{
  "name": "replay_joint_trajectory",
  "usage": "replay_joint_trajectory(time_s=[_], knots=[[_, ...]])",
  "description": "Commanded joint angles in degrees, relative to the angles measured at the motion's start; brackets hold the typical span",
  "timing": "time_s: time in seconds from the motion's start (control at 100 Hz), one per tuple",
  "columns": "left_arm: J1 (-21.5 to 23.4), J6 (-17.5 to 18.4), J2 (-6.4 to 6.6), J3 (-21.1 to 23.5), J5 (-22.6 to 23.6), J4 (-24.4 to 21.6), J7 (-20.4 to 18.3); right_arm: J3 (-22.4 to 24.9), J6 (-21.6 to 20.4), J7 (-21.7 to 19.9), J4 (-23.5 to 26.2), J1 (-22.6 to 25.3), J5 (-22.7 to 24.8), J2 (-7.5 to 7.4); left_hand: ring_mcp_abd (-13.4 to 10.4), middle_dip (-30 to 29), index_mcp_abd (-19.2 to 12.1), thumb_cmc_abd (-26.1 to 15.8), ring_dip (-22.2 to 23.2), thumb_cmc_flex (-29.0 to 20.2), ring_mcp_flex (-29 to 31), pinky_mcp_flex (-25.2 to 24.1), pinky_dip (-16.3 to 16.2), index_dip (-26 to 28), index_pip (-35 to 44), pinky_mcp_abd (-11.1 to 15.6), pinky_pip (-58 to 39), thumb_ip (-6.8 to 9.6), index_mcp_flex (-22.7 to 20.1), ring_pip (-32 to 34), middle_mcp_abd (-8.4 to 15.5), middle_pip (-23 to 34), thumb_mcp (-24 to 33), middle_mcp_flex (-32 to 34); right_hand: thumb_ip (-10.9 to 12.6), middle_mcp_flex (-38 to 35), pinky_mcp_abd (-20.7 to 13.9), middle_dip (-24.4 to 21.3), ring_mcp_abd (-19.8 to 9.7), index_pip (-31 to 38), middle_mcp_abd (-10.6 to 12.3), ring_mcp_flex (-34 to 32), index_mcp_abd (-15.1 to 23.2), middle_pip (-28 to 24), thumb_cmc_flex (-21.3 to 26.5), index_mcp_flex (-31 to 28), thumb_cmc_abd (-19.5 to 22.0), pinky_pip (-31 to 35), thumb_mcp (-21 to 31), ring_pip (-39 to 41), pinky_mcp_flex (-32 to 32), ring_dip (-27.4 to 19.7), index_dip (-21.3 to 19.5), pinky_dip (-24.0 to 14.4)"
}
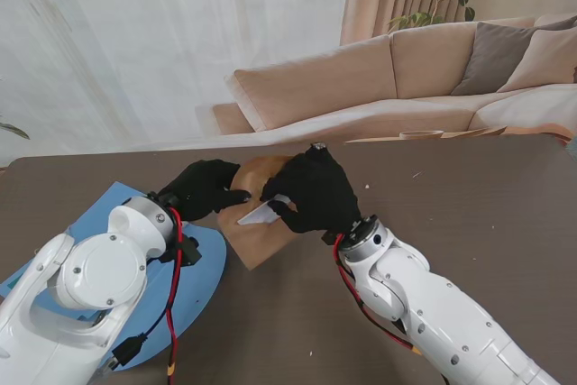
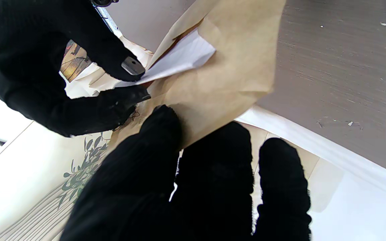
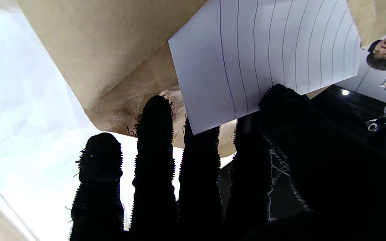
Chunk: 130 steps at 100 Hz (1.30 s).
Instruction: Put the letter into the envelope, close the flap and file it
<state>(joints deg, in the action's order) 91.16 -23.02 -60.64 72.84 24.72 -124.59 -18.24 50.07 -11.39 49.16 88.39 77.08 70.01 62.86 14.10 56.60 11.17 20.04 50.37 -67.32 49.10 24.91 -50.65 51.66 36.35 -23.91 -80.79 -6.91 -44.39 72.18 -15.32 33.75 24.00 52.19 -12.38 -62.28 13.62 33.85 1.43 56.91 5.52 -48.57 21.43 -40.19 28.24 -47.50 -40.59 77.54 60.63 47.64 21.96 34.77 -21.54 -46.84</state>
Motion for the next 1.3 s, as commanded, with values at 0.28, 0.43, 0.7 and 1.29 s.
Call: replay_joint_trajectory(time_s=[0.28, 0.43, 0.7, 1.29], knots=[[0.0, 0.4, -0.3, -0.2, -0.8, -0.7, -0.9, -1.1, 1.7, -1.8, -1.2, -0.4, -0.5, 0.39, -2.0, 0.8, -5.5, -5.2, 0.5, -6.6, 2.5, 0.2, -0.8, 5.2, 11.4, -1.2, -2.0, 2.6, -2.4, 1.8, -1.6, 1.5, 2.9, -1.2, 2.6, -2.3, 1.1, 5.8, 1.7, 1.9, -1.5, -0.1, -6.2, -7.2, 1.5, -4.6, 1.7, 0.3, 1.0, 4.9, 0.1, 2.3, -0.7, -1.8], [-0.1, 0.3, -0.37, -0.3, -1.2, -0.8, -0.6, -2.0, 2.0, -2.1, -1.8, -1.2, 0.3, 0.09, -2.0, 0.8, -5.5, -5.3, 0.5, -6.7, 2.5, 0.2, -0.9, 5.2, 11.4, -1.2, -2.0, 2.58, -2.4, 1.8, -1.6, 1.5, 2.9, -1.3, 2.9, -2.2, 1.1, 6.3, 1.6, 2.1, -1.8, 0.2, -6.1, -7.8, 1.6, -4.9, 1.3, 0.4, 1.3, 5.4, -0.2, 2.5, -1.3, -1.9], [-0.2, 0.1, -0.39, -0.4, -1.0, -1.1, -0.5, -3.3, 3.2, -1.5, -2.1, -2.1, 2.0, -0.38, -2.0, 0.8, -5.6, -5.3, 0.5, -6.6, 2.5, 0.2, -0.9, 5.3, 11.4, -1.1, -2.0, 2.58, -2.4, 1.8, -1.5, 1.5, 2.9, -1.2, 2.3, -1.1, 0.5, 6.8, 1.0, -0.3, 0.1, 1.1, -1.8, -8.0, 0.9, -6.1, -1.0, 0.3, 0.5, 5.3, -0.6, 2.6, 1.3, -1.9], [-0.4, -1.9, -0.67, -1.3, -0.1, -1.5, 0.8, -4.6, 5.3, 0.0, -1.1, -1.2, 0.6, 0.56, -2.0, 0.8, -5.5, -5.3, 0.5, -6.6, 2.4, 0.3, -0.9, 5.3, 11.5, -1.1, -2.0, 2.58, -2.3, 1.7, -1.6, 1.6, 2.8, -1.4, 0.8, -1.2, -3.8, 16.5, 1.2, -2.3, 2.1, -0.9, -1.2, -21.2, -0.1, -1.9, -5.4, 19.8, -1.0, 27.8, 6.5, 13.1, 13.9, -14.4]])
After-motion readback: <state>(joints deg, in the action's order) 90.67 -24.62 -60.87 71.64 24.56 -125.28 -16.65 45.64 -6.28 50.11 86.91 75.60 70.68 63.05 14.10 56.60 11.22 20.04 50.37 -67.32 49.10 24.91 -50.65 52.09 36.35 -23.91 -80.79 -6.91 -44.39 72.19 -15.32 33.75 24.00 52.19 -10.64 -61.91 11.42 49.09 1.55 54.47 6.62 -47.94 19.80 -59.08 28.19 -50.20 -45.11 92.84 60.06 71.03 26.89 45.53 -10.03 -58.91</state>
